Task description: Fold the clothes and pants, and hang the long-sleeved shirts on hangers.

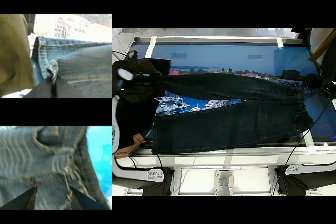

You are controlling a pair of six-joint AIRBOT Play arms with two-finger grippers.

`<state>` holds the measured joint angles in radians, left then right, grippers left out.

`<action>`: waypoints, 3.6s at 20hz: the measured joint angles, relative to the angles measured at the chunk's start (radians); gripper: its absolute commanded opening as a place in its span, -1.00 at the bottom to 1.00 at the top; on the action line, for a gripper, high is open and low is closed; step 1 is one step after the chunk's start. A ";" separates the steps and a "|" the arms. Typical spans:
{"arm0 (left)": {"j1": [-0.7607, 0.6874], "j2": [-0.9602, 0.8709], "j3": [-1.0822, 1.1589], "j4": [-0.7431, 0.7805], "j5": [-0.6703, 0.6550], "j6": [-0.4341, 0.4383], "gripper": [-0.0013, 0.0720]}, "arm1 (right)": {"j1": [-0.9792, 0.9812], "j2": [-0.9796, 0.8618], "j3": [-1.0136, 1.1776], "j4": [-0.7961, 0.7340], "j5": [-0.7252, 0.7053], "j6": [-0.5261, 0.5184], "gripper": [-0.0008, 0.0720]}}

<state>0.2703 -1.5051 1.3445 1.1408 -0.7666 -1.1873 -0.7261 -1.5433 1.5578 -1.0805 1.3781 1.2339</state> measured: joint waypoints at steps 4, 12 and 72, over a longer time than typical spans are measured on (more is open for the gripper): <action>0.056 0.095 -0.159 0.074 -0.076 0.097 -0.92 | -0.073 0.045 -0.067 -0.026 0.069 -0.015 0.25; 0.096 0.124 -0.336 0.137 0.080 0.090 -0.92 | -0.123 0.068 -0.195 -0.024 0.080 -0.021 0.25; 0.580 0.560 -0.725 -0.105 -0.506 0.116 -0.92 | -0.460 0.313 -0.618 0.093 0.122 -0.187 0.31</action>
<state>0.8501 -0.9455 0.6197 1.0355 -1.2728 -1.0710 -1.1858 -1.2304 0.9401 -0.9878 1.4998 1.0470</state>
